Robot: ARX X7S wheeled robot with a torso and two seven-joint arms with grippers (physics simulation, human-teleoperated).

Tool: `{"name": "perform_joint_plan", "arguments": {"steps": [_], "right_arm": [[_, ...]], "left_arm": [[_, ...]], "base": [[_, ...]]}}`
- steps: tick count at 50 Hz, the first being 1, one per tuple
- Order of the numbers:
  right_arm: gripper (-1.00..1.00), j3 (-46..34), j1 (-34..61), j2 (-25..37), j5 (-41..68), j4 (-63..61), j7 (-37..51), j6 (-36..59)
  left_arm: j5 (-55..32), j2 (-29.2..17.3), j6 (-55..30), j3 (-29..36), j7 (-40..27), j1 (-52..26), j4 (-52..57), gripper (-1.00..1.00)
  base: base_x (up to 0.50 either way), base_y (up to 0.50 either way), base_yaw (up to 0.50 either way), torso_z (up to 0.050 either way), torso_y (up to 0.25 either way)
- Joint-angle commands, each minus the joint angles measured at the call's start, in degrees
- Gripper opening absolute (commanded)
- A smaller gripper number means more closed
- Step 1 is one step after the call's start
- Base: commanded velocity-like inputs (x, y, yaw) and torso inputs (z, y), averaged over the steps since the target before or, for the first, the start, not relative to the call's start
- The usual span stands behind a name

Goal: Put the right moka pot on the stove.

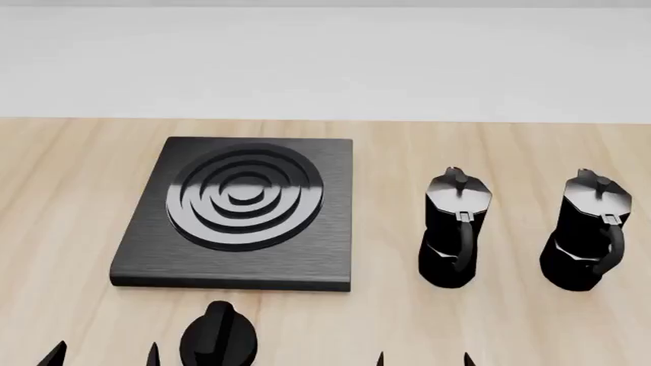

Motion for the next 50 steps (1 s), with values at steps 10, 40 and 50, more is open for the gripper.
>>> {"name": "perform_joint_plan", "arguments": {"steps": [10,40,50], "right_arm": [[1.00,-0.5,0.0,0.4,0.4,-0.1,0.5,-0.1],[1.00,-0.9,0.3,1.0,1.5,-0.2,1.1,0.0],[1.00,-0.9,-0.7,2.4,1.2,-6.6,2.8,3.2]], "left_arm": [[-0.4,-0.5,0.0,0.5,-0.6,0.0,0.3,1.00],[-2.7,-0.9,-1.3,0.6,-1.0,-0.8,0.2,1.00],[-6.2,-4.4,-10.6,0.2,-2.6,0.7,13.8,1.00]], "base": [[0.20,0.02,0.00,0.000,0.000],[0.20,0.02,0.00,0.000,0.000],[0.01,0.00,0.00,0.000,0.000]]}}
